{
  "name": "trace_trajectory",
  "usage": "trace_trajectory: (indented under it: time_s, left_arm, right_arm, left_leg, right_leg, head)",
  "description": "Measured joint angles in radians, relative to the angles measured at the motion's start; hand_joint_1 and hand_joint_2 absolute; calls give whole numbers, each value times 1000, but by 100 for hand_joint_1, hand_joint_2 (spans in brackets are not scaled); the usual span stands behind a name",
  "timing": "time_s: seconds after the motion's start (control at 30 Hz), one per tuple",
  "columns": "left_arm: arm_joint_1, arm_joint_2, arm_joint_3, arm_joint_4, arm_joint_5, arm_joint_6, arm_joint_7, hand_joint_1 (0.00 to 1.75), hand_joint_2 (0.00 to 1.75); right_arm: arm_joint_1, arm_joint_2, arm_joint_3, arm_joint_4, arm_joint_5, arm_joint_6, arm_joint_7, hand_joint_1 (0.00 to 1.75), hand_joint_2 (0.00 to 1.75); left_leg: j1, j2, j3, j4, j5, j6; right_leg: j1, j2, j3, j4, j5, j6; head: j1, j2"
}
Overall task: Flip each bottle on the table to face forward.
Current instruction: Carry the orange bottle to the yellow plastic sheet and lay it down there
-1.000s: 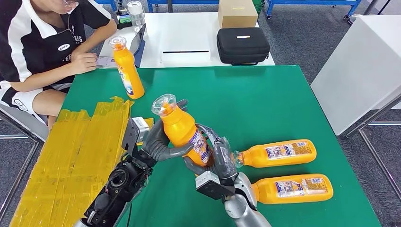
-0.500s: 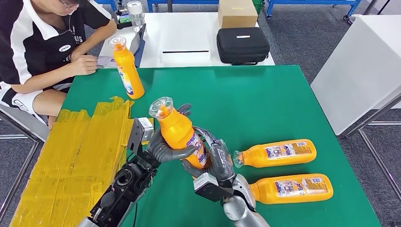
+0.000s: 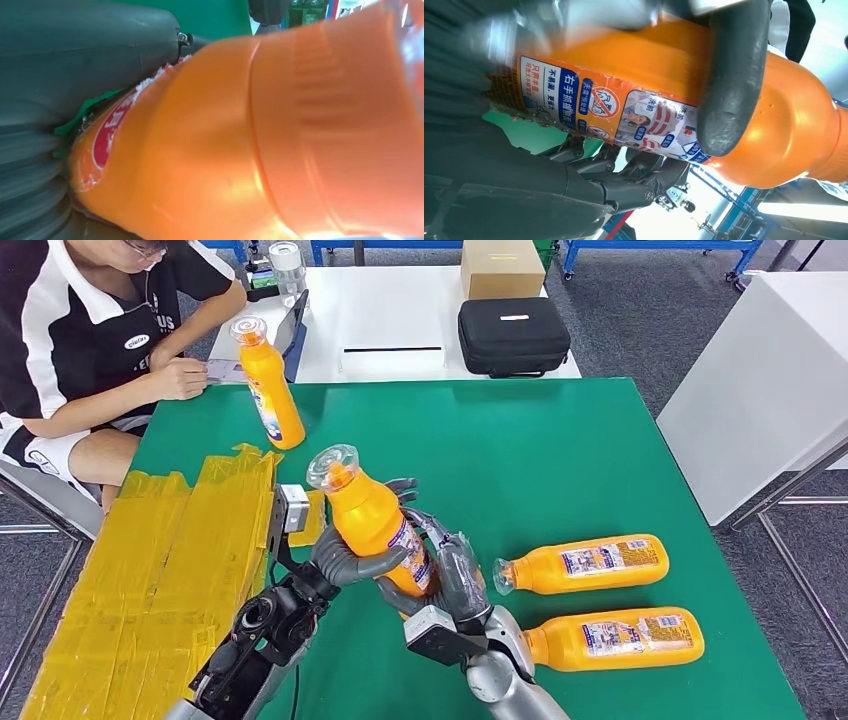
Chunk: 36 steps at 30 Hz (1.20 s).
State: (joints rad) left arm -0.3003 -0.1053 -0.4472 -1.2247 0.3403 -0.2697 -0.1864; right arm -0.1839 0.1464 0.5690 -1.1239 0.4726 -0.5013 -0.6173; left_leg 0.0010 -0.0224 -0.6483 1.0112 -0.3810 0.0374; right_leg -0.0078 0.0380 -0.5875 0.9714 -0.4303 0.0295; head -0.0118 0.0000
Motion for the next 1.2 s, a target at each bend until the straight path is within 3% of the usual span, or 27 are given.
trace_trajectory:
  time_s: [0.57, 0.6, 0.7, 0.73, 0.97, 1.2]
  left_arm:
    - [5, -5, 13, 8, 64, 28, -5, 175, 175]
    - [5, -5, 12, 8, 67, 29, -5, 175, 175]
    - [9, -5, 13, 8, 74, 34, -6, 175, 175]
    - [9, -6, 13, 8, 76, 35, -7, 175, 175]
    - [7, -11, 26, 8, 91, 51, -17, 175, 175]
    - [-7, -10, 74, 13, 120, 80, -30, 175, 175]
  right_arm:
    - [-11, 2, 9, 10, 20, 4, 19, 175, 175]
    - [-11, 2, 9, 10, 23, 4, 19, 149, 175]
    - [-10, 2, 8, 11, 34, 1, 20, 18, 175]
    - [-9, 2, 8, 13, 38, -3, 20, 0, 175]
    - [10, 1, 17, 5, 56, -49, 15, 0, 175]
    - [42, -15, 21, -97, 67, -85, 14, 0, 175]
  left_leg:
    - [0, 0, 0, 0, 0, 0]
    - [0, 0, 0, 0, 0, 0]
    - [0, 0, 0, 0, 0, 0]
    - [0, 0, 0, 0, 0, 0]
    - [0, 0, 0, 0, 0, 0]
    - [0, 0, 0, 0, 0, 0]
  right_leg:
    - [0, 0, 0, 0, 0, 0]
    - [0, 0, 0, 0, 0, 0]
    - [0, 0, 0, 0, 0, 0]
    - [0, 0, 0, 0, 0, 0]
    - [0, 0, 0, 0, 0, 0]
    - [0, 0, 0, 0, 0, 0]
  head:
    - [0, 0]
    - [0, 0]
    - [0, 0]
    - [0, 0]
    - [0, 0]
    - [0, 0]
